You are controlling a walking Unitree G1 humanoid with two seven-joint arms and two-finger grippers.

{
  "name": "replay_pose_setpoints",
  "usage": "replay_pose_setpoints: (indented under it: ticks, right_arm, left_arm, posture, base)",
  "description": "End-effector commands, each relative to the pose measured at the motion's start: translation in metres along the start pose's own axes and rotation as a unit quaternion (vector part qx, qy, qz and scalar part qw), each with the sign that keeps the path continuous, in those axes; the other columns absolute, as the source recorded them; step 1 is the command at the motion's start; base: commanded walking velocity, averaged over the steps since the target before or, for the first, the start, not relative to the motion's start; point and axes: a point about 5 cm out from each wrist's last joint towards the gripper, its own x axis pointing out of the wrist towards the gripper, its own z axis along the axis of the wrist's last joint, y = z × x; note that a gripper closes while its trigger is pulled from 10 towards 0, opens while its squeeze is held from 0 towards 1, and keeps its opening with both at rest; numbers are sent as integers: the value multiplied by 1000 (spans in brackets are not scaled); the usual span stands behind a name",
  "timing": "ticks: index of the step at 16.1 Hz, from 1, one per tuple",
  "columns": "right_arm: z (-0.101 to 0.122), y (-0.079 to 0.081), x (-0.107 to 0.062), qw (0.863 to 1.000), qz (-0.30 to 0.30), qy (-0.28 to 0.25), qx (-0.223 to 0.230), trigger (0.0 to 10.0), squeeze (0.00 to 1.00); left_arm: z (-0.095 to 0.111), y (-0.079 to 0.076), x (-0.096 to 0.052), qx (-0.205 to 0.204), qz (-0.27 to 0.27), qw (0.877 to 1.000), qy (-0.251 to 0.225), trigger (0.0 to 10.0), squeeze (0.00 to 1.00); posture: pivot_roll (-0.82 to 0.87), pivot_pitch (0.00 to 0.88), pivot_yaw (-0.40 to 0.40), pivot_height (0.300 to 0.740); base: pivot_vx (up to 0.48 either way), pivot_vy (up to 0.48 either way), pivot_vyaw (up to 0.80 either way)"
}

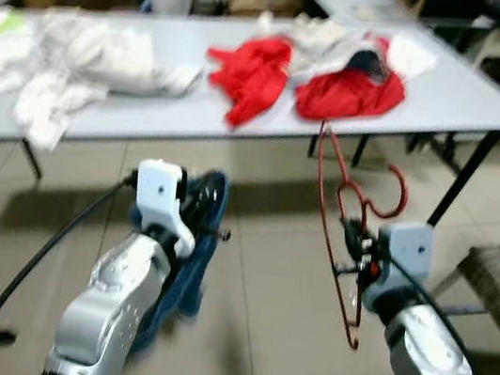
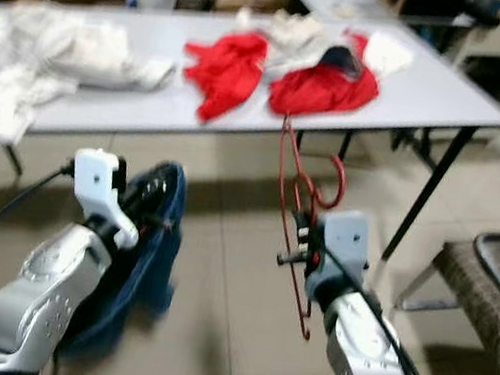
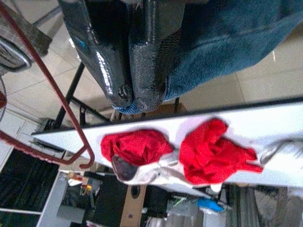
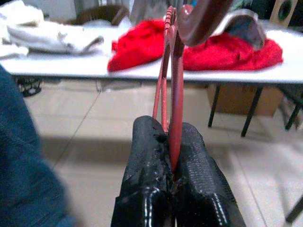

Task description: Hang hanger

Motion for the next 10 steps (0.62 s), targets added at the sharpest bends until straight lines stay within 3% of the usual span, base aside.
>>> replay_pose_setpoints:
  ticks: [1, 10]
  right_arm:
    - [2, 6, 2, 1000, 9, -1, 2, 10000, 0]
    - [17, 11, 10, 999, 29, -20, 6, 10000, 0]
  left_arm:
    - [4, 5, 0, 11, 13, 1000, -5, 10000, 0]
    - [5, 13, 4, 16, 40, 999, 8, 10000, 0]
  posture:
    - [-134, 0, 66, 740]
    - [-126, 0, 66, 740]
  base:
    - [442, 0, -800]
    - [442, 0, 0]
